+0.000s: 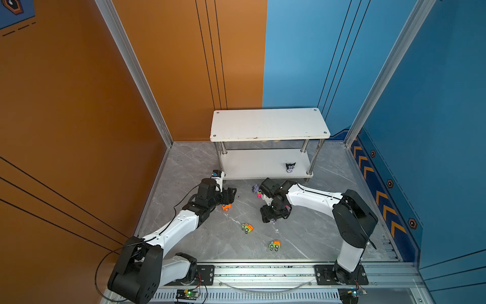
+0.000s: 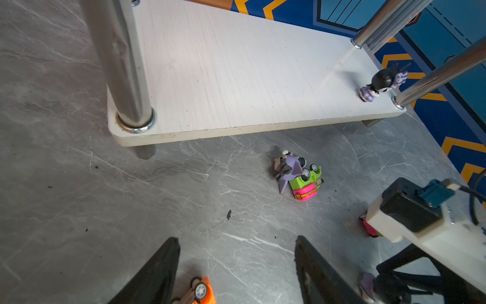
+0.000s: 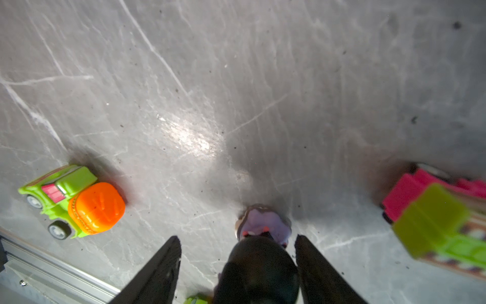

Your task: Place and organize the plastic toys onto the shelf

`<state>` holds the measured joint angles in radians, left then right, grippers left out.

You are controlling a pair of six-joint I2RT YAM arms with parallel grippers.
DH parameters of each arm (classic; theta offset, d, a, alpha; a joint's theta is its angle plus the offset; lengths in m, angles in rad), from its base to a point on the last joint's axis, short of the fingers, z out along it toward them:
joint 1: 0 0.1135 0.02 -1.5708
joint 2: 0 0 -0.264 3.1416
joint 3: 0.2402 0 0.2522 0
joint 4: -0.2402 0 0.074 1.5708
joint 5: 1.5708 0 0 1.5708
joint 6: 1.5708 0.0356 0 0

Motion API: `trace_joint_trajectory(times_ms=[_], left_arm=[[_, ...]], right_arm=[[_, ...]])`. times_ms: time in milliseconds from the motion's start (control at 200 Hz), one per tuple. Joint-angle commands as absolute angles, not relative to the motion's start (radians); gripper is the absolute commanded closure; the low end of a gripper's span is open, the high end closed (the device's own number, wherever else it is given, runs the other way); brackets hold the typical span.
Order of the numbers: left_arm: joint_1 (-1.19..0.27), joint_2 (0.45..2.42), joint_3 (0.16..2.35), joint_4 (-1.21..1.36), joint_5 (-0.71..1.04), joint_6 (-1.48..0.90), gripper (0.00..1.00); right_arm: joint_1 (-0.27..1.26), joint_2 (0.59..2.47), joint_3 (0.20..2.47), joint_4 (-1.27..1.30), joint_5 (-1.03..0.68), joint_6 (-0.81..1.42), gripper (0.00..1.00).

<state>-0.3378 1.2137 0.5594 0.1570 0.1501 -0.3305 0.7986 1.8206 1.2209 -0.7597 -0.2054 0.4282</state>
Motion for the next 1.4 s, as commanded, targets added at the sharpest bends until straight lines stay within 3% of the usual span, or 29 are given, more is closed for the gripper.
trace_joint_trajectory(times_ms=[0, 496, 851, 1131, 1397], left_arm=[[-0.325, 1.225, 0.580, 0.161, 0.172, -0.331, 0.29], [-0.322, 1.234, 0.584, 0.169, 0.189, -0.337, 0.28], [-0.321, 1.244, 0.590, 0.173, 0.199, -0.342, 0.28], [-0.317, 1.247, 0.594, 0.172, 0.206, -0.346, 0.28], [-0.316, 1.242, 0.592, 0.172, 0.213, -0.349, 0.28]], right_arm=[[0.802, 1.830, 1.240, -0.804, -0.187, 0.465, 0.29], [0.778, 1.820, 1.230, -0.808, -0.176, 0.498, 0.48], [0.782, 1.827, 1.286, -0.882, -0.148, 0.417, 0.66], [0.833, 1.845, 1.377, -0.929, -0.021, 0.226, 0.73], [0.766, 1.926, 1.617, -0.993, 0.081, -0.001, 0.78]])
